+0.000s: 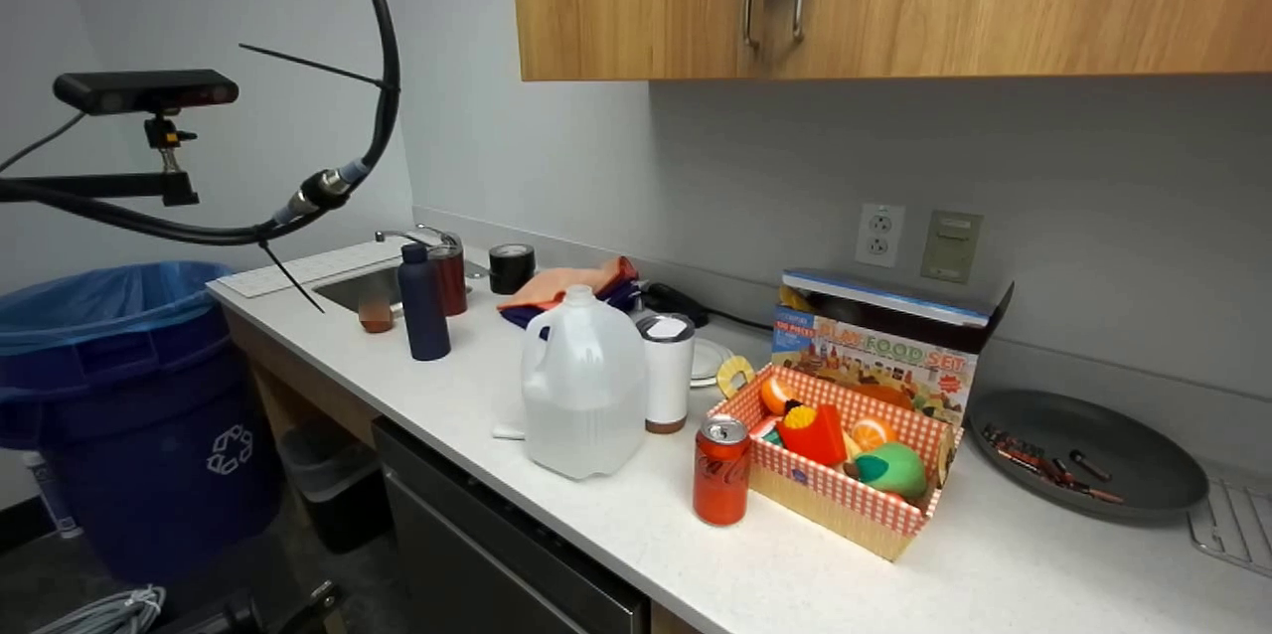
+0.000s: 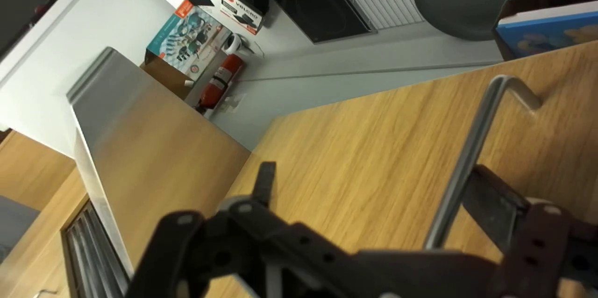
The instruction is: Open the top right cabinet door
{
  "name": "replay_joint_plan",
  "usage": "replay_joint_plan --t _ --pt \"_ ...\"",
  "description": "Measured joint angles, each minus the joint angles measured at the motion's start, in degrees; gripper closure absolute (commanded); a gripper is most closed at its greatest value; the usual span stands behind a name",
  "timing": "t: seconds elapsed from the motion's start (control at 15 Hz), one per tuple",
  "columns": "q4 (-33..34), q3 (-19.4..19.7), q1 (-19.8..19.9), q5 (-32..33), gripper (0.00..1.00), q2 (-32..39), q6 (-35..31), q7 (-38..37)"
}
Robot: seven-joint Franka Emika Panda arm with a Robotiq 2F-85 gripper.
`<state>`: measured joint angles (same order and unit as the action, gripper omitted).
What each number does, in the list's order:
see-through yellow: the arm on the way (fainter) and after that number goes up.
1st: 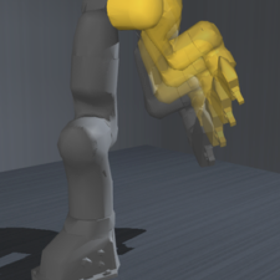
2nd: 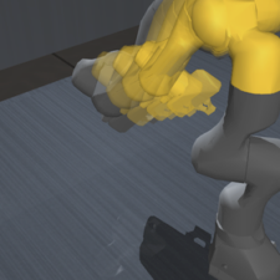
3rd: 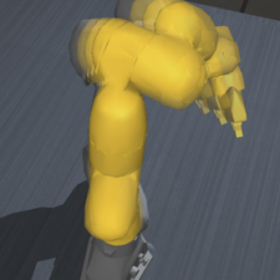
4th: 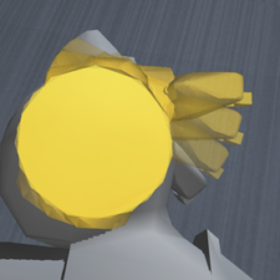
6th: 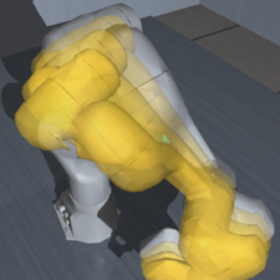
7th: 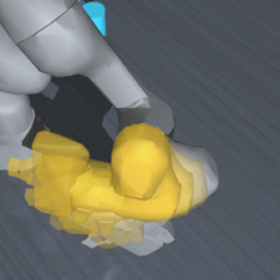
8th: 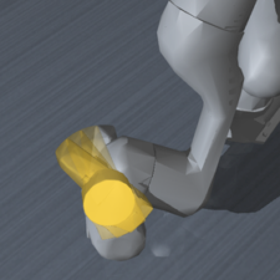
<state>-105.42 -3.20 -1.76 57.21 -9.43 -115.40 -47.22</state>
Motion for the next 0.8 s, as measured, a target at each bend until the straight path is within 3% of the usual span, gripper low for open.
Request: replay_joint_plan --t 0.47,0.8 --pt "-10.1 1.6 2.5 -6.9 0.0 -14.8 10.9 -1.0" --pt "-11.8 4.7 9.0 -6.2 0.0 -21.1 16.2 -3.1"
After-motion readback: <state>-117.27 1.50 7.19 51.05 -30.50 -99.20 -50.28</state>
